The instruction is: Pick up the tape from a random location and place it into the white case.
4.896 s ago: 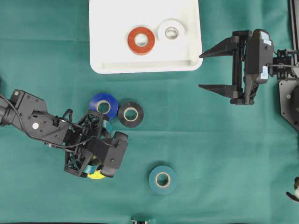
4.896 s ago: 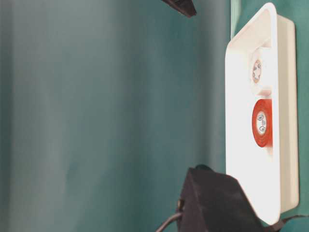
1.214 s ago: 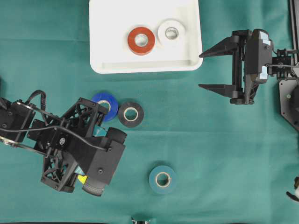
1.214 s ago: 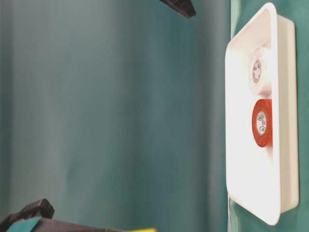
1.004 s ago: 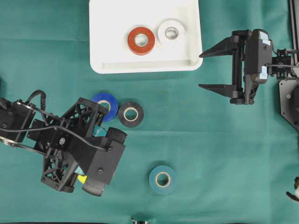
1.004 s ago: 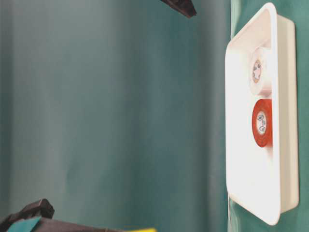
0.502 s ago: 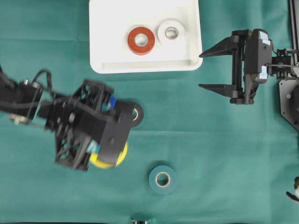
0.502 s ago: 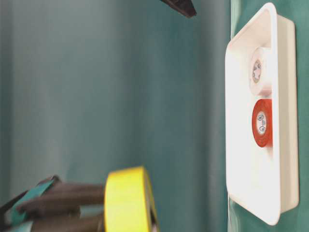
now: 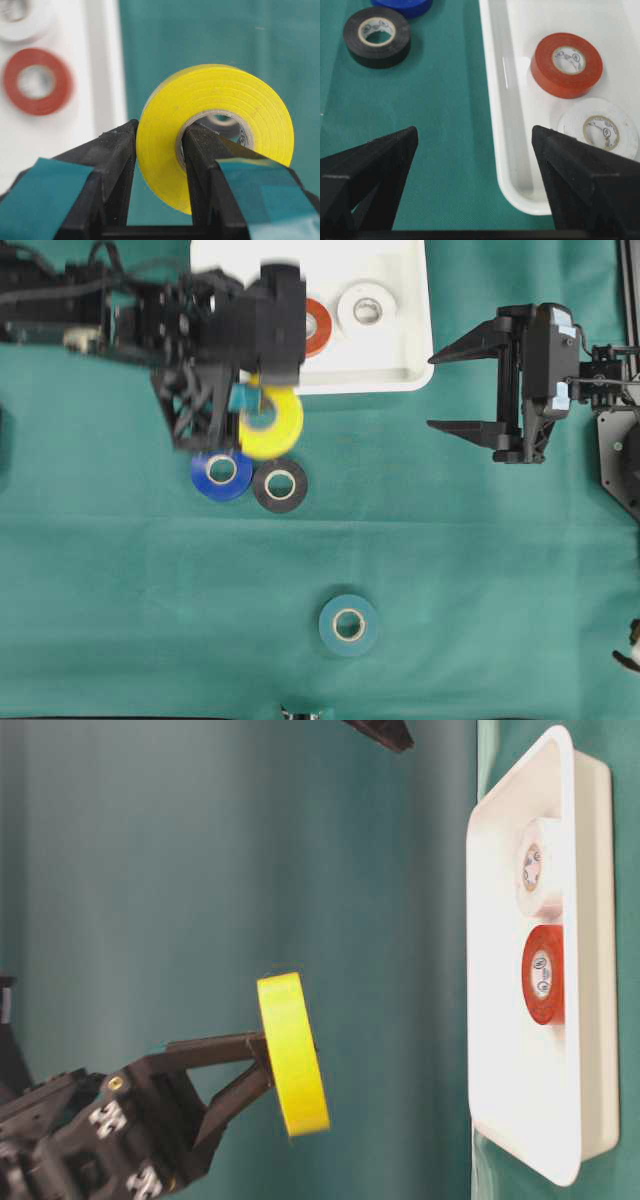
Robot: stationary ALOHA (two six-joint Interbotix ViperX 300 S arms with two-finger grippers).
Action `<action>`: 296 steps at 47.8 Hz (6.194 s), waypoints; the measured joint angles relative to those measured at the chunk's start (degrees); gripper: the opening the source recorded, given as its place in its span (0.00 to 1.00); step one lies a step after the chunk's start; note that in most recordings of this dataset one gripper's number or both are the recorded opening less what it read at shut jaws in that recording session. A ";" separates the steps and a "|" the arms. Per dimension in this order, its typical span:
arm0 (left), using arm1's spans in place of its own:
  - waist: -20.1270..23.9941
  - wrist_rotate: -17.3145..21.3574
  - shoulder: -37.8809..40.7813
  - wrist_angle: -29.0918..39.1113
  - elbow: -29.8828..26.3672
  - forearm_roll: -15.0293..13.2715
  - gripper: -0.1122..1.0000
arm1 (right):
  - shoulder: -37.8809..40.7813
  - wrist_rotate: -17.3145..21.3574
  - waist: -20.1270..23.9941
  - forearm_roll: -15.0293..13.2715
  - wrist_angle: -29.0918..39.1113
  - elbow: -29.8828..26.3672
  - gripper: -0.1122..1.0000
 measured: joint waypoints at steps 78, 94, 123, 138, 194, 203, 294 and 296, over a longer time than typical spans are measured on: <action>13.01 0.26 -0.70 0.00 1.49 0.00 0.31 | 0.00 0.00 0.00 -0.62 0.88 -1.05 0.89; 13.01 0.26 -0.62 -0.09 1.67 0.00 0.31 | 0.00 0.00 0.00 -0.62 1.58 -1.14 0.89; 16.35 0.26 8.96 -17.23 12.74 0.09 0.31 | 0.00 0.00 0.00 -0.97 1.67 -1.23 0.89; 17.23 1.32 15.21 -22.06 13.45 0.09 0.31 | 0.00 0.00 0.00 -0.97 1.67 -1.23 0.89; 17.67 3.87 15.12 -21.97 13.45 -0.18 0.99 | 0.00 0.00 0.00 -0.97 1.67 -1.32 0.89; 17.67 3.87 14.41 -21.53 13.36 -0.26 0.99 | 0.00 0.00 0.00 -0.97 1.67 -1.32 0.89; -1.05 1.41 -4.39 -12.83 11.78 -0.26 0.98 | 0.00 0.26 0.00 -1.05 3.34 -2.64 0.89; -0.97 1.41 -4.83 -12.92 12.13 -0.26 0.98 | -0.09 0.35 0.00 -1.05 3.52 -2.64 0.89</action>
